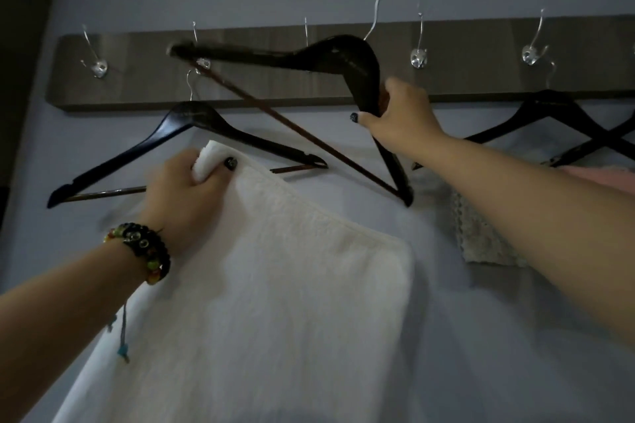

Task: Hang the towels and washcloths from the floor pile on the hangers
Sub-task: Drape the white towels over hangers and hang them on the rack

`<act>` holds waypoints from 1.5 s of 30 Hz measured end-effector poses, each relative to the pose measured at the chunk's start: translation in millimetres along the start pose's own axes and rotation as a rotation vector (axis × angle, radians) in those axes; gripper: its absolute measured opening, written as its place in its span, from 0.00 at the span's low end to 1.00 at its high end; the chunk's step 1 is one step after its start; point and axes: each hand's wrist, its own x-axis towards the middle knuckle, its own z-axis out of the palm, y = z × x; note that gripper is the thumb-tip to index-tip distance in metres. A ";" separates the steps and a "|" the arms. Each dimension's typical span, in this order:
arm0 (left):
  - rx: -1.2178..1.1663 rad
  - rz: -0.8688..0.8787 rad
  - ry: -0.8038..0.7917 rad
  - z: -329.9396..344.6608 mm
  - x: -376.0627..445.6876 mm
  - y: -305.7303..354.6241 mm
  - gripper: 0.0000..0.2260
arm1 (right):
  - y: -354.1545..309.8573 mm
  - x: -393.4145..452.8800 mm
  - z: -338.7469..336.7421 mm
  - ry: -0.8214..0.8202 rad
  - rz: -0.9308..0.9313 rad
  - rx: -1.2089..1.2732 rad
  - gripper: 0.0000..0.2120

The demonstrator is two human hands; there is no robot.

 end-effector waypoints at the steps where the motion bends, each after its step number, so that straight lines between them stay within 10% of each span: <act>1: 0.008 -0.002 0.001 -4.3 -4.1 4.1 0.08 | -2.9 -7.7 -3.1 0.000 0.015 0.040 0.14; 9: 0.066 -0.054 -0.024 -40.5 -60.7 28.3 0.08 | -5.5 -120.1 -27.8 0.074 0.170 0.314 0.10; 45: -0.383 -0.306 -0.469 -140.6 -337.8 104.9 0.04 | -175.8 -527.9 -222.3 0.030 0.729 0.122 0.10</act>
